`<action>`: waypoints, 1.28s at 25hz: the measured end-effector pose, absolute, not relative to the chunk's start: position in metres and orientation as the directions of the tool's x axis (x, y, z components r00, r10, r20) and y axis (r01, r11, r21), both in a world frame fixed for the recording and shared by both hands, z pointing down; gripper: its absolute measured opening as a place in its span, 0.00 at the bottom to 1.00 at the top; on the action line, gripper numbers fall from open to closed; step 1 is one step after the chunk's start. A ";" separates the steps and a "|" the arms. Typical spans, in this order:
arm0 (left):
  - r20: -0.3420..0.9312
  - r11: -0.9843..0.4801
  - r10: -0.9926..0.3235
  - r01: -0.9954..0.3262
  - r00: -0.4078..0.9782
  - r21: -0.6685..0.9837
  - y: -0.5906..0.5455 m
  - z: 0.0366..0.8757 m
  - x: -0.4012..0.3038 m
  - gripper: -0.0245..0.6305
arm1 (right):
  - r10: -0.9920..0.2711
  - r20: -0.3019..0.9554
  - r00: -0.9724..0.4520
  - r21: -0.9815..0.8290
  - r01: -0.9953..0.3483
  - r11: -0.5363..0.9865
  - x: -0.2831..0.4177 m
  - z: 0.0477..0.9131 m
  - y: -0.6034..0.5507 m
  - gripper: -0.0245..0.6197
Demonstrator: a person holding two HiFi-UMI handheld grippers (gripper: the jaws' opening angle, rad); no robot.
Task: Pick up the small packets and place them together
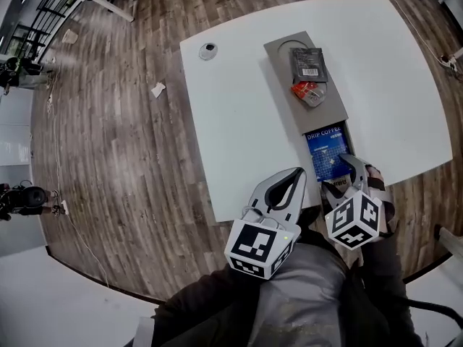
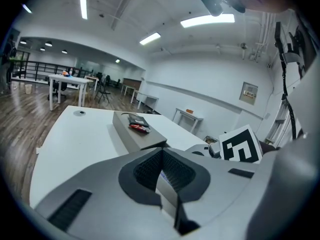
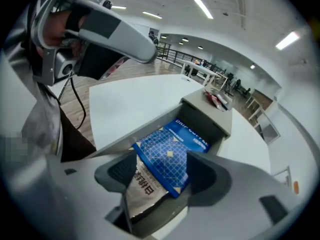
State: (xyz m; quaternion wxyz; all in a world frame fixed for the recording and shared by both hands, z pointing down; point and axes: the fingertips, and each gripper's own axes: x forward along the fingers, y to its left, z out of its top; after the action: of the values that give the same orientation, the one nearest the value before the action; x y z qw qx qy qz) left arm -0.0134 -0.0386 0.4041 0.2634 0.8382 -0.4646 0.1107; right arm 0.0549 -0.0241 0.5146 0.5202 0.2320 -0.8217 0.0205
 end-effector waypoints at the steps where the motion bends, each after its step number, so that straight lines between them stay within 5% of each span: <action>1: 0.433 -0.424 -0.721 -0.838 0.542 0.343 -0.041 0.406 -0.015 0.04 | -0.340 0.871 -0.354 0.192 -0.392 0.900 0.054 0.516 -0.026 0.51; 7: 0.444 -0.404 -0.717 -0.839 0.538 0.364 -0.056 0.416 -0.022 0.04 | -0.250 0.908 -0.336 0.116 -0.372 0.921 0.053 0.519 -0.034 0.52; 13: 0.446 -0.401 -0.713 -0.837 0.540 0.372 -0.068 0.423 -0.021 0.04 | -0.257 0.908 -0.332 0.140 -0.337 0.931 0.056 0.519 -0.041 0.33; 15: 0.446 -0.404 -0.711 -0.835 0.544 0.373 -0.069 0.423 -0.020 0.04 | -0.278 0.901 -0.332 0.167 -0.325 0.931 0.054 0.515 -0.041 0.25; 28: 0.437 -0.410 -0.720 -0.838 0.539 0.359 -0.068 0.413 -0.027 0.04 | -0.580 0.753 -0.310 0.491 -0.323 0.809 0.045 0.473 -0.062 0.11; 32: 0.435 -0.411 -0.720 -0.838 0.540 0.360 -0.068 0.414 -0.027 0.04 | -0.513 0.812 -0.279 0.449 -0.263 0.854 0.042 0.496 -0.053 0.14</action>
State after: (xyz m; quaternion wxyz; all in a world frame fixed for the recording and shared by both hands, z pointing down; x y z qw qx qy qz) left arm -0.0268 -0.0682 0.4145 0.2755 0.8333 -0.4674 0.1065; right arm 0.0425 -0.0525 0.4962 0.5482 0.2450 -0.7915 -0.1140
